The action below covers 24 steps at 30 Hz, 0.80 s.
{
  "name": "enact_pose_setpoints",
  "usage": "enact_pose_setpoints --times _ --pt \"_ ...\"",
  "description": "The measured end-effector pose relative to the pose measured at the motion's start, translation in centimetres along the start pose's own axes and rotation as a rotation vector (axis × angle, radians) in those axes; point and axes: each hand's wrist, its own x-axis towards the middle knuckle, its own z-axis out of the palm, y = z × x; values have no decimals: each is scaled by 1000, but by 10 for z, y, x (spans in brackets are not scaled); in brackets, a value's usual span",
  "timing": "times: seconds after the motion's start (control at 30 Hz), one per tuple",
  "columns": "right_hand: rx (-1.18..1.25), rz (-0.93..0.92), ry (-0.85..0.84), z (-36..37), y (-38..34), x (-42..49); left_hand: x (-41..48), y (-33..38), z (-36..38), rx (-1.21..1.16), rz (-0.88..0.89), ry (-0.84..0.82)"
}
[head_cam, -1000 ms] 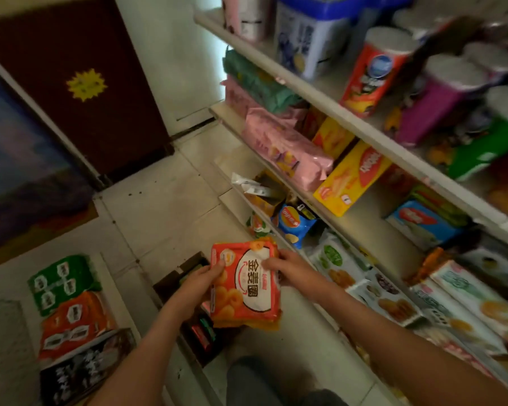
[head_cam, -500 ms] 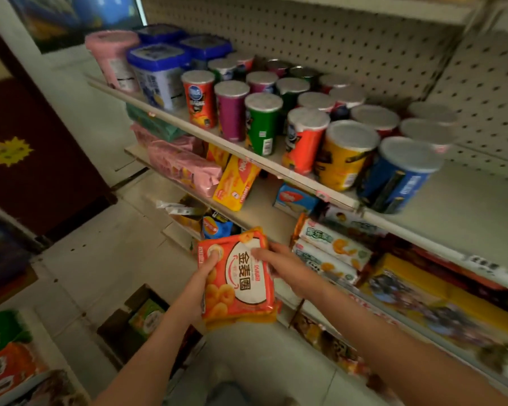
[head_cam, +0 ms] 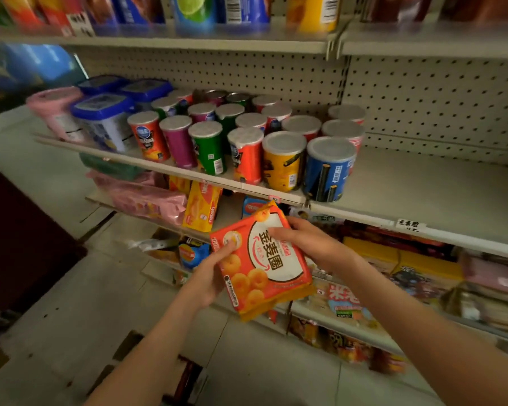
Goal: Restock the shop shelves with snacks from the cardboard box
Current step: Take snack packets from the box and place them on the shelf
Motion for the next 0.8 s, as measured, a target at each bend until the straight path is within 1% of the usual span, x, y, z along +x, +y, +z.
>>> enact_pose_setpoints --times 0.17,0.27,0.33,0.47,0.6,0.67,0.7,0.8 --pt "4 25 89 -37 -10 -41 13 23 23 238 57 -222" --pt "11 24 130 -62 -13 -67 18 34 54 416 32 -372" --pt "15 21 141 -79 -16 -84 17 40 79 480 2 -434" --pt "-8 9 151 -114 -19 -117 15 42 132 555 -43 -526" --pt "-55 6 145 -159 -17 -149 7 35 205 767 -13 -596" --pt "-47 -1 140 -186 -15 -169 4 24 248 866 3 -583" --pt "-35 0 137 -190 -13 -171 3 24 254 883 3 -576" --pt "6 -23 136 -231 -10 -193 5 9 294 861 46 -571"
